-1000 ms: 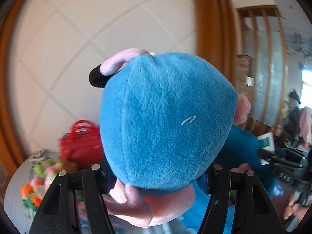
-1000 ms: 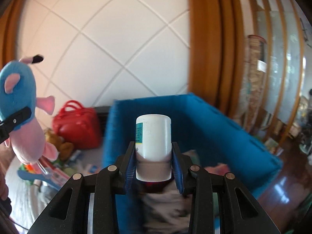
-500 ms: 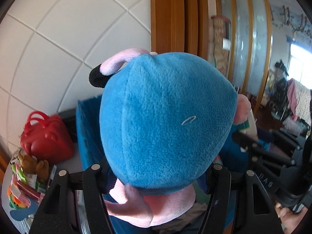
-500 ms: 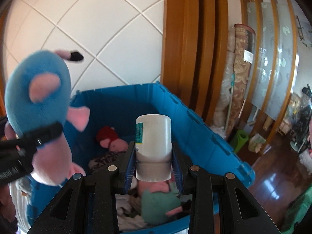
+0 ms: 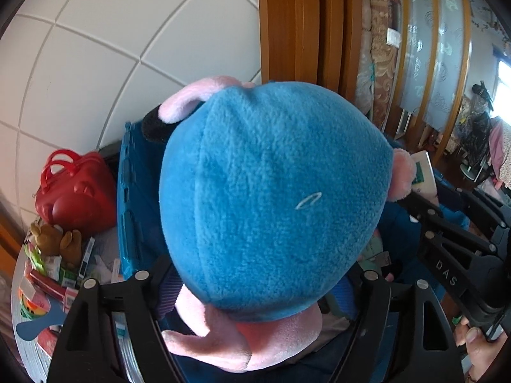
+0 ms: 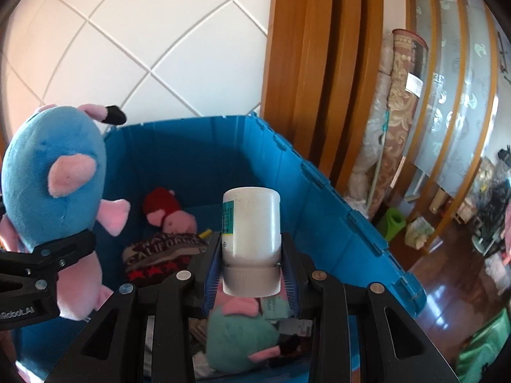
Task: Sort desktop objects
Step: 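Carry the plush pig and white jar into the blue crate and release both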
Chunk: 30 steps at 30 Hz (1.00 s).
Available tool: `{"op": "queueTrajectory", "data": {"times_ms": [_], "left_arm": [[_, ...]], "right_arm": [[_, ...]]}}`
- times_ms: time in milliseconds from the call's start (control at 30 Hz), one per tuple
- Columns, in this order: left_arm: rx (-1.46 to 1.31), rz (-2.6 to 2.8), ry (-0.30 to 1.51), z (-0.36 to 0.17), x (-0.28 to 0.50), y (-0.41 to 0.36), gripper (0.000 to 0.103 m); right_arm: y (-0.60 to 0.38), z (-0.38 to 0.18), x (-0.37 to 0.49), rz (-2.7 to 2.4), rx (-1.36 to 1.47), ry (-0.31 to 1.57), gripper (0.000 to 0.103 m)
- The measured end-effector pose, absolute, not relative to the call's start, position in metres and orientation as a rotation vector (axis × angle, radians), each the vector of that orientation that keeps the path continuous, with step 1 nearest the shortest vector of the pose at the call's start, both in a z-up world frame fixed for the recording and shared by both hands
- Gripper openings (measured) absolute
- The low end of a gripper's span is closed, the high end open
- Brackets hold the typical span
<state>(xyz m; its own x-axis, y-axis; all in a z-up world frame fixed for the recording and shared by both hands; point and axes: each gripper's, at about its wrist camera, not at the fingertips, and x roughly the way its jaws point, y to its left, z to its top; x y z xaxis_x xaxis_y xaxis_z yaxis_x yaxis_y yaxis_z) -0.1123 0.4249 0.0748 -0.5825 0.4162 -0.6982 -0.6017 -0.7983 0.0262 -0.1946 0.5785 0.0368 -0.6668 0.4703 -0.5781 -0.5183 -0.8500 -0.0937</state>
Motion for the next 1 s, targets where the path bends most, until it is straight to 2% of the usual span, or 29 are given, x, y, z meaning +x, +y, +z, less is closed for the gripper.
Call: {"op": "queueTrajectory", "data": {"times_ms": [100, 133, 200, 233, 267, 367, 500, 600, 800, 1000], "left_arm": [[-1.014, 2.329, 0.382, 0.065, -0.115, 0.43, 0.08], [-1.037, 2.32, 0.389, 0.063, -0.116, 0.432, 0.08], [-1.082, 2.297, 0.403, 0.058, -0.118, 0.435, 0.08], [-1.098, 2.288, 0.41, 0.058, -0.118, 0.436, 0.08], [-1.11, 2.282, 0.411, 0.057, -0.118, 0.436, 0.08], [-1.053, 2.307, 0.386, 0.065, -0.112, 0.432, 0.08], [-0.943, 2.367, 0.424, 0.077, -0.102, 0.43, 0.089], [-0.933, 2.356, 0.413, 0.079, -0.098, 0.428, 0.089], [-0.85, 2.371, 0.391, 0.085, -0.084, 0.412, 0.089], [-0.758, 2.367, 0.273, 0.097, -0.073, 0.376, 0.089]], "right_arm": [[0.58, 0.032, -0.198, 2.433, -0.851, 0.091, 0.036], [0.581, 0.03, -0.199, 2.426, -0.856, 0.086, 0.042], [0.584, 0.028, -0.199, 2.421, -0.866, 0.092, 0.061], [0.584, 0.027, -0.198, 2.418, -0.87, 0.091, 0.075], [0.585, 0.026, -0.198, 2.415, -0.869, 0.089, 0.083], [0.586, 0.024, -0.194, 2.406, -0.87, 0.085, 0.088], [0.588, 0.025, -0.189, 2.395, -0.866, 0.095, 0.097], [0.59, 0.027, -0.185, 2.402, -0.857, 0.118, 0.103], [0.585, 0.03, -0.177, 2.418, -0.852, 0.154, 0.103], [0.558, 0.042, -0.165, 2.472, -0.795, 0.165, 0.103]]}}
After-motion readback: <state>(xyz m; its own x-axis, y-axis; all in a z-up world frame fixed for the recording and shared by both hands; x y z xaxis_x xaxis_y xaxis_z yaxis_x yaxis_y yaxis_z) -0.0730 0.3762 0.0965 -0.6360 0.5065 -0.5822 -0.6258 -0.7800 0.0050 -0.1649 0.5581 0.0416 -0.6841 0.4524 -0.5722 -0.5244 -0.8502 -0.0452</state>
